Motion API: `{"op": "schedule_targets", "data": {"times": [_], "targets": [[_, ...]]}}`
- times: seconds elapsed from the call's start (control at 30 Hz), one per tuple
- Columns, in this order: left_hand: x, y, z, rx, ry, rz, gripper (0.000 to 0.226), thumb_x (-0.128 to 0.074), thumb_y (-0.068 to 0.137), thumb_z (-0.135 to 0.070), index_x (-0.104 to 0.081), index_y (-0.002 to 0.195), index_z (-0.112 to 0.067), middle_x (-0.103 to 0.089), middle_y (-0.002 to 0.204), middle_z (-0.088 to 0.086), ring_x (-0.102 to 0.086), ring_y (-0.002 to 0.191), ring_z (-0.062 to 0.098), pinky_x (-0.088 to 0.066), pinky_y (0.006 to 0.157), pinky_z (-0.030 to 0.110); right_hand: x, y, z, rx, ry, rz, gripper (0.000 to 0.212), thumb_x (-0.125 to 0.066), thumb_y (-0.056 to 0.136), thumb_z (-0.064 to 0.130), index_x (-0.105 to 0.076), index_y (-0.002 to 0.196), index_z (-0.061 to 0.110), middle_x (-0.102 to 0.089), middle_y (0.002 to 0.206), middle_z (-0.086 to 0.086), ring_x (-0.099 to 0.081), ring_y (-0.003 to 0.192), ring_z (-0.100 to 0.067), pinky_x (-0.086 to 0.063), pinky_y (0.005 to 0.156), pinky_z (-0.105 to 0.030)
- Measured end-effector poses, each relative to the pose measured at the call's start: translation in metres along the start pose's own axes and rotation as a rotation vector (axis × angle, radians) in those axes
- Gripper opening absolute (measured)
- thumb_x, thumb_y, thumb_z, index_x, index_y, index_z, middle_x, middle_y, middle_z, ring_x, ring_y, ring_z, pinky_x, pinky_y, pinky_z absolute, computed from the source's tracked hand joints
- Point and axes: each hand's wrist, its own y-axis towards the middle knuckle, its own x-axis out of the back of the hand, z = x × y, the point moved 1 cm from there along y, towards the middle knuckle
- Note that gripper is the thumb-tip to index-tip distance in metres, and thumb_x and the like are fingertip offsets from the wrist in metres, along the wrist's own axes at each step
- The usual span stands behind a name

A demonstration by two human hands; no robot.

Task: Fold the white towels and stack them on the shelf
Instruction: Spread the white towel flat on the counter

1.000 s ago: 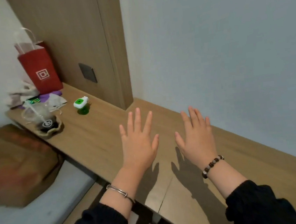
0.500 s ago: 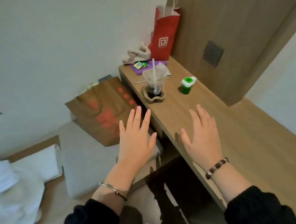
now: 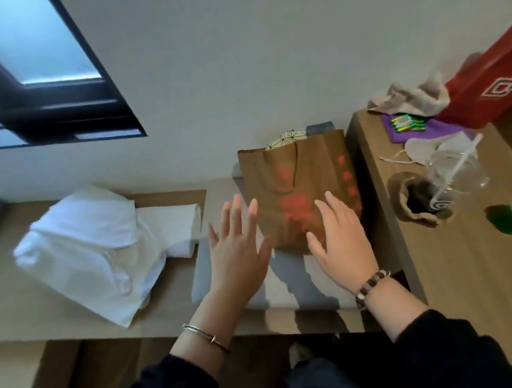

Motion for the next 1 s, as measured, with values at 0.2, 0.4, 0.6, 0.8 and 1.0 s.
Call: {"op": "schedule_targets", "data": {"times": [0.2,0.4,0.6,0.8,1.0], "targets": [[0.008,0.021,0.04,0.132,0.011,-0.013,0.066,-0.029,0.096,-0.048,0.0,0.151,-0.028,0.007,0.16,0.001,0.012,0.146,0.018,0.002,0.113,0.05,-0.027,0.061,0.041,0.132,0.033,0.099,0.06,-0.037,0.096,0.047,-0.028,0.147,0.016,-0.021,0.157,-0.007,-0.021,0.144,-0.024,-0.021,0.117,-0.041],[0.024,0.025,0.11,0.271,0.012,-0.03,0.065,-0.028,0.093,-0.049,-0.007,0.151,-0.028,0.0,0.16,0.001,0.002,0.147,0.021,-0.002,0.114,0.054,-0.05,0.094,0.102,0.217,0.097,0.144,0.068,-0.025,0.096,0.053,-0.024,0.149,0.01,-0.017,0.157,-0.012,-0.016,0.144,-0.026,-0.015,0.118,-0.043],[0.041,0.046,0.203,0.248,-0.024,-0.07,0.064,-0.021,0.093,-0.05,-0.01,0.151,-0.027,-0.001,0.16,0.003,0.001,0.147,0.021,-0.004,0.113,0.057,-0.092,0.125,0.195,0.222,0.096,0.119,0.066,-0.045,0.095,0.042,-0.023,0.149,0.012,-0.017,0.158,-0.01,-0.015,0.145,-0.023,-0.016,0.119,-0.04],[0.044,0.056,0.369,0.203,-0.028,0.003,0.064,-0.034,0.096,-0.044,-0.006,0.152,-0.026,0.0,0.16,0.002,0.001,0.147,0.021,-0.007,0.114,0.055,-0.179,0.15,0.33,0.154,0.082,0.116,0.065,-0.047,0.094,0.039,-0.026,0.148,0.01,-0.017,0.157,-0.011,-0.015,0.144,-0.024,-0.009,0.117,-0.035],[0.06,0.043,0.541,0.184,0.059,0.109,0.064,-0.035,0.097,-0.042,-0.006,0.152,-0.024,0.001,0.16,0.006,-0.001,0.147,0.023,-0.014,0.112,0.051,-0.251,0.161,0.451,0.179,-0.036,0.247,0.061,-0.048,0.093,0.039,-0.032,0.144,0.008,-0.018,0.157,-0.012,-0.02,0.142,-0.026,-0.012,0.116,-0.038]]}}
